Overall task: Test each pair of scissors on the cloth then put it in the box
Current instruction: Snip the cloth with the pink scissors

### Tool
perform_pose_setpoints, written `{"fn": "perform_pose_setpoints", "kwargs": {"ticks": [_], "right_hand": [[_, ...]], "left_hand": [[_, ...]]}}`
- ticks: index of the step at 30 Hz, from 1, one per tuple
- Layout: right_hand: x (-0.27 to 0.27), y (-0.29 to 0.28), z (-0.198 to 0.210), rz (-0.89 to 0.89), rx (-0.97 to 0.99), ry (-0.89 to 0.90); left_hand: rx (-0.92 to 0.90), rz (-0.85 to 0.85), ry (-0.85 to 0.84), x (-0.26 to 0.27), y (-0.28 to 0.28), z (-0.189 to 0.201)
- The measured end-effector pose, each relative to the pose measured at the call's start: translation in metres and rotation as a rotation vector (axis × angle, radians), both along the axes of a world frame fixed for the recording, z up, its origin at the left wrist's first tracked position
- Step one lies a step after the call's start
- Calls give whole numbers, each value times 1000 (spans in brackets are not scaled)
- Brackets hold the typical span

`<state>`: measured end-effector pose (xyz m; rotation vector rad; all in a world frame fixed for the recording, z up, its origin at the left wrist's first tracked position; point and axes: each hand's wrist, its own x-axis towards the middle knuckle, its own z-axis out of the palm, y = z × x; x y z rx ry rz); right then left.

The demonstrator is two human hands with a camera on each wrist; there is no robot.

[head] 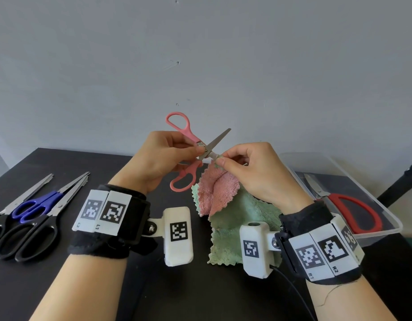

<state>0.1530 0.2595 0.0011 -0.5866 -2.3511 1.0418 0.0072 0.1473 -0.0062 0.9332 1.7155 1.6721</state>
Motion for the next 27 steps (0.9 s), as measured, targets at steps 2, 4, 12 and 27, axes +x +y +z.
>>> {"fn": "perform_pose_setpoints", "kwargs": {"ticks": [2, 4, 12, 27], "right_hand": [[0, 1, 0, -1, -8, 10], [-1, 0, -1, -5, -34, 42], [-4, -3, -3, -58, -33, 153], [-8, -6, 0, -37, -10, 54]], "left_hand": [[1, -4, 0, 0, -1, 1], [8, 0, -5, 0, -3, 2], [2, -15, 26, 11, 3, 1], [-20, 27, 30, -4, -6, 4]]}}
